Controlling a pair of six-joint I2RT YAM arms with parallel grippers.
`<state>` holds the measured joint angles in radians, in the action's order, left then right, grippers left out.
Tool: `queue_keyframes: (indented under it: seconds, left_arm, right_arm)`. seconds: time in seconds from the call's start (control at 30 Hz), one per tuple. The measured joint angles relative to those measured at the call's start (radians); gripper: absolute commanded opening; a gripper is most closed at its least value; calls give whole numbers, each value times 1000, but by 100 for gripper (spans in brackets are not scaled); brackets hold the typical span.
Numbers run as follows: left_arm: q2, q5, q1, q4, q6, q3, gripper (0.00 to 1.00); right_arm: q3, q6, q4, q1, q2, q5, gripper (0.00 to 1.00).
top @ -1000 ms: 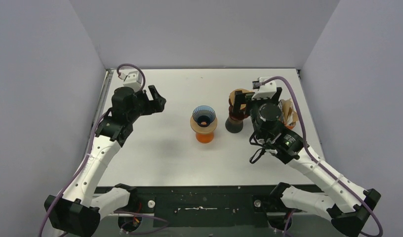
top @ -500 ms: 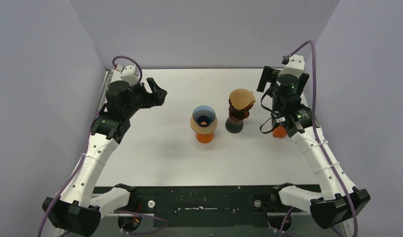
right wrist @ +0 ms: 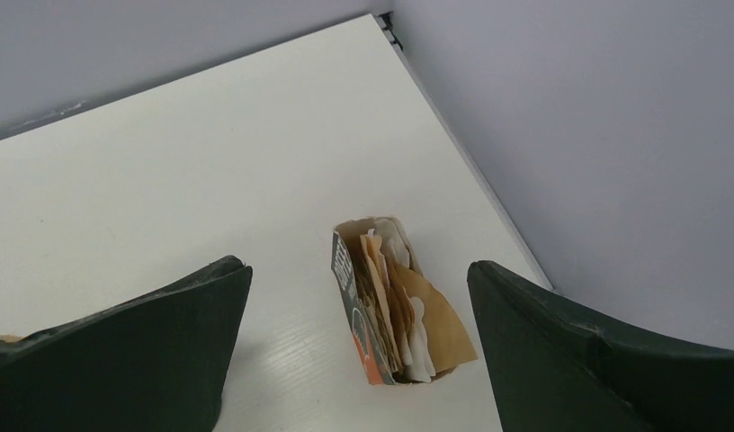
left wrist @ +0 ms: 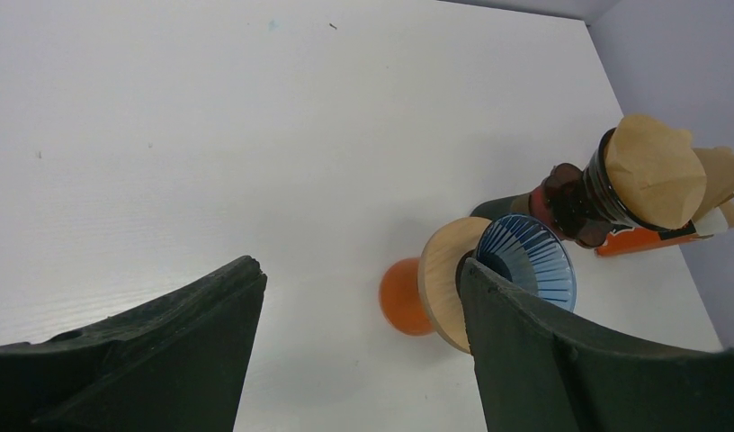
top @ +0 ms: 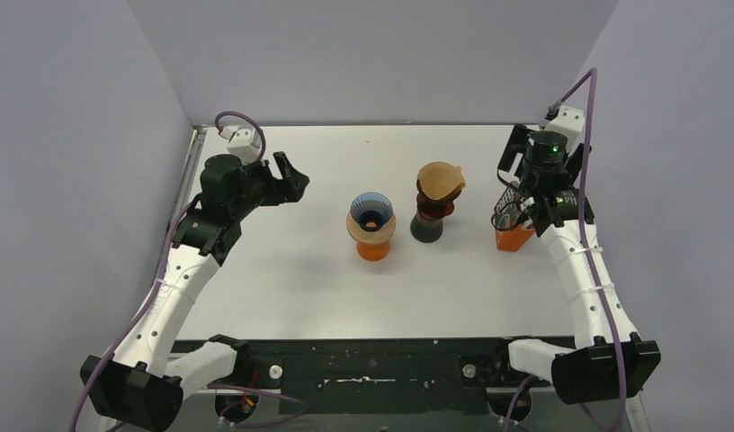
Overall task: Place the coffee filter in the dripper
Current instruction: Pick up the coffee filter from the coffee filter holder.
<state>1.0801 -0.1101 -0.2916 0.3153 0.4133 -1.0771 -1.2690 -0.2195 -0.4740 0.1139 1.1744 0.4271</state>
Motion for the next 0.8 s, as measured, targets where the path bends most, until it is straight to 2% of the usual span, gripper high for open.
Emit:
queue_keyframes:
  seconds: [0.23,0.4,0.7,0.8]
  left_arm:
    - [0,5,-26,-5,-15,7,77]
    - [-1,5,-64,-4,-29,9,77]
    - [-14,33,-91,-2,-38,13,77]
    - [-14,40,-96,-1,-42,13,77]
  right_arm:
    - [55,-34,-18,-97,60,-123,82]
    - [93,-44,-22,-107,80,-168,62]
    - [110,-59,-14,-140,84,-199,54]
    - [126,-60,-6,-142,87,-196,45]
